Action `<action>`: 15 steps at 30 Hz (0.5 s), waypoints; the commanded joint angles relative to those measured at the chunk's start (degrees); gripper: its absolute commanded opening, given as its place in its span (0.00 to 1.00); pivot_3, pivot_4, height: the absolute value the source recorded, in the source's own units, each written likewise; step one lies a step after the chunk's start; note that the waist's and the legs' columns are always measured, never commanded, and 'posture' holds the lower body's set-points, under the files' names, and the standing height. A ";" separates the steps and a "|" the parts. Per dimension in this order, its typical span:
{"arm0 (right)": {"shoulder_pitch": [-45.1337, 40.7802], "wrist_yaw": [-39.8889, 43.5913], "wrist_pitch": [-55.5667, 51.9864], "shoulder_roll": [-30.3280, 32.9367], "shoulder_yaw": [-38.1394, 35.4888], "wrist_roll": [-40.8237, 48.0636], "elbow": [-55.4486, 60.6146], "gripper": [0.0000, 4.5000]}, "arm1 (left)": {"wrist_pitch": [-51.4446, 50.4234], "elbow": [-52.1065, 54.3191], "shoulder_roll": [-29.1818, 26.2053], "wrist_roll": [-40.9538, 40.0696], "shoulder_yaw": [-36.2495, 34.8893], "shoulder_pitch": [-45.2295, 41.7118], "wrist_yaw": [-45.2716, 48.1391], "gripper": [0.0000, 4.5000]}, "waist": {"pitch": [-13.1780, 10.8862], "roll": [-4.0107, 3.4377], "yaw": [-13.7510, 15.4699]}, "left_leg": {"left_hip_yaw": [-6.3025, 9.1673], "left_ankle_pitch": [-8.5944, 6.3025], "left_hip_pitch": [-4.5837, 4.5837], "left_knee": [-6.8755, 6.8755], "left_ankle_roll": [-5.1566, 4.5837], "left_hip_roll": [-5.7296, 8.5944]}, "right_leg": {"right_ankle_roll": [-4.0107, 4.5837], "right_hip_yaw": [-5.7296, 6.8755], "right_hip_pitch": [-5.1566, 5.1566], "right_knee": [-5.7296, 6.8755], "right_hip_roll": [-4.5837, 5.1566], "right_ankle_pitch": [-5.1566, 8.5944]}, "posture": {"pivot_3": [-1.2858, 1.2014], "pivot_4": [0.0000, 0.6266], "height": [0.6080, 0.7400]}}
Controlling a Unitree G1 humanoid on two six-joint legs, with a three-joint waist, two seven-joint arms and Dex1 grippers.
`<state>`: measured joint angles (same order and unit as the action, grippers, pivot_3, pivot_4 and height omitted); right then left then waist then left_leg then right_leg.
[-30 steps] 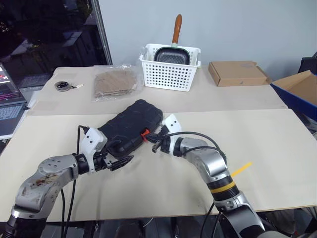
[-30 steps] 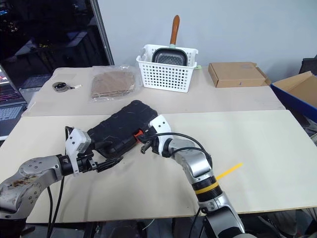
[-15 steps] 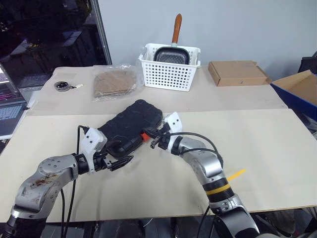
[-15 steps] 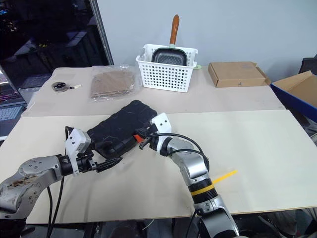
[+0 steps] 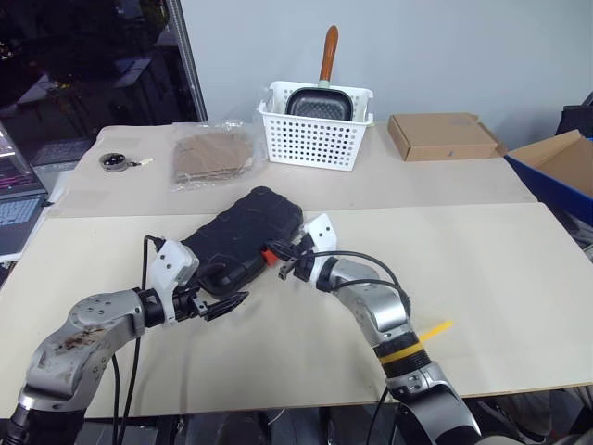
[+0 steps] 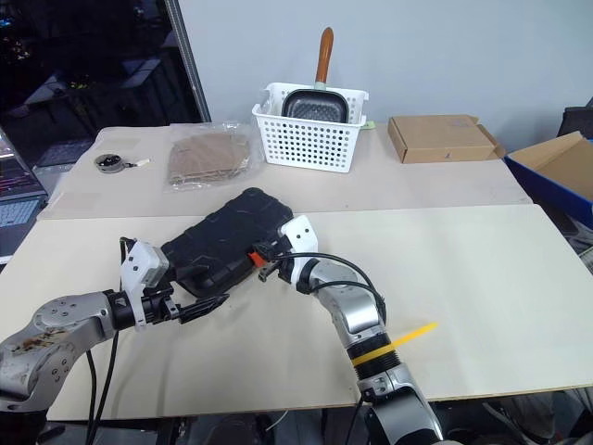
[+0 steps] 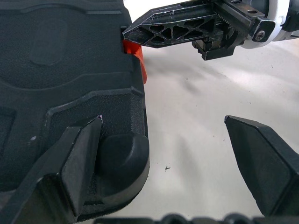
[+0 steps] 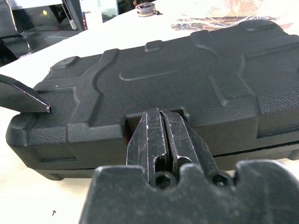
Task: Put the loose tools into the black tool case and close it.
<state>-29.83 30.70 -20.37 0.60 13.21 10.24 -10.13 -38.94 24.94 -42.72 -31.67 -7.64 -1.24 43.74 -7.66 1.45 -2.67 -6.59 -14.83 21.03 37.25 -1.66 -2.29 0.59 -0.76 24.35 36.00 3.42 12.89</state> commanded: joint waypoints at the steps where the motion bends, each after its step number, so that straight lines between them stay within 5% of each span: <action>1: 1.04 0.50 -1.49 0.03 2.29 -1.59 -2.63 0.00 | -2.93 -2.57 -0.52 0.83 2.09 2.06 -0.06 1.00 | 0.03 -0.01 -0.03 | 0.00 0.00 -0.03 0.00 0.00 0.00 | 0.00 0.00 -0.02 0.00 0.00 0.00 | 0.52 0.24 1.00; 15: 0.15 2.14 -7.05 2.35 5.62 -4.06 -4.01 0.00 | -2.87 -2.50 -0.51 0.81 2.27 2.22 -0.31 1.00 | 0.34 0.00 -0.11 | -0.07 0.02 -0.51 -0.33 0.05 -0.01 | 0.16 -0.09 -0.24 0.03 0.00 0.11 | 0.52 0.24 1.00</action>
<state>-31.34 31.98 -23.36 2.57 15.42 7.97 -10.53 -39.09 24.36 -43.02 -31.60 -7.56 -0.90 43.45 -7.32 1.45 -2.77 -6.66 -14.81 20.51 36.91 -1.60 -2.31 0.76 -0.85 24.11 36.03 3.42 13.00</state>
